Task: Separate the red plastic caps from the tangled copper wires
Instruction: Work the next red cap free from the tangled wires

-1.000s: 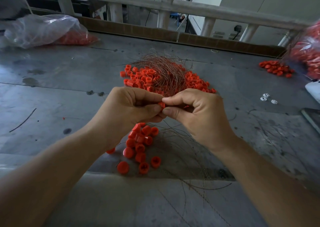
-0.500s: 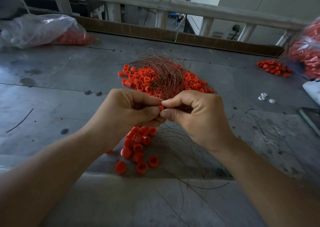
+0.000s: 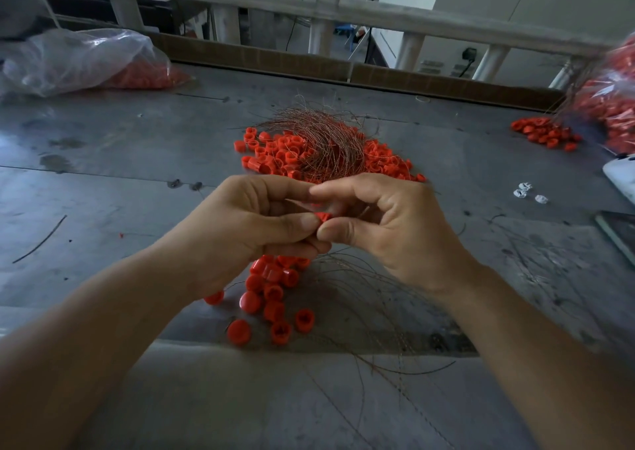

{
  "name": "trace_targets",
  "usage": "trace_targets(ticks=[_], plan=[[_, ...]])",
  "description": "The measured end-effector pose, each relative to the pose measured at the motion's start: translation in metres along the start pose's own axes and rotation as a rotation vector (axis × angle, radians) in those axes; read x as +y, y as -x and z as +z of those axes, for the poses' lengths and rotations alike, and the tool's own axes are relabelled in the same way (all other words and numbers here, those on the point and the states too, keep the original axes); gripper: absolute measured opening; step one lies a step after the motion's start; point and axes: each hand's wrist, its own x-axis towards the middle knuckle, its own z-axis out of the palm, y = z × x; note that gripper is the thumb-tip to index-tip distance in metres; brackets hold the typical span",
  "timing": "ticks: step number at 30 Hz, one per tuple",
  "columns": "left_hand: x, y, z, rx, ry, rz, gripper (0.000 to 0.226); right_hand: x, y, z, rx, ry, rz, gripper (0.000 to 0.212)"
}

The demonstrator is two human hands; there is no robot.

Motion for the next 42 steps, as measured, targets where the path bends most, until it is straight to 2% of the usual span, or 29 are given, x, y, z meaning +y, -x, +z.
trace_targets(ticks=[2,4,9,12,21,27,32,35,38,42], plan=[[0.000,0.001,-0.001,-0.019,0.000,-0.014,0.034,0.001,-0.001,-0.001,-0.105,0.053,0.001,0.037],[-0.001,0.001,-0.001,-0.034,-0.002,-0.028,0.043,0.002,-0.001,-0.002,-0.155,0.092,-0.014,0.026],[-0.002,0.002,0.004,-0.033,-0.028,0.061,0.047,0.000,0.000,0.001,-0.098,0.151,-0.055,0.010],[-0.004,0.004,0.010,-0.003,-0.176,0.142,0.062,0.001,0.001,0.004,-0.085,0.233,-0.063,0.016],[-0.008,0.008,0.011,-0.067,-0.213,0.225,0.062,-0.005,0.006,0.009,-0.058,0.278,-0.134,0.003],[-0.008,0.007,0.012,-0.062,-0.208,0.239,0.063,-0.005,0.005,0.007,-0.055,0.270,-0.132,0.004],[-0.004,0.005,0.009,-0.039,-0.034,0.225,0.062,-0.005,0.003,0.003,0.012,0.101,-0.104,0.006],[-0.004,0.002,0.004,0.011,0.067,0.156,0.048,-0.002,0.002,0.000,0.026,0.046,-0.090,0.020],[-0.005,0.000,0.002,0.056,0.037,0.139,0.050,0.001,0.002,-0.001,-0.004,0.037,-0.071,0.031],[-0.004,0.000,0.001,0.062,0.040,0.129,0.051,0.001,0.002,-0.002,-0.012,0.042,-0.077,0.033]])
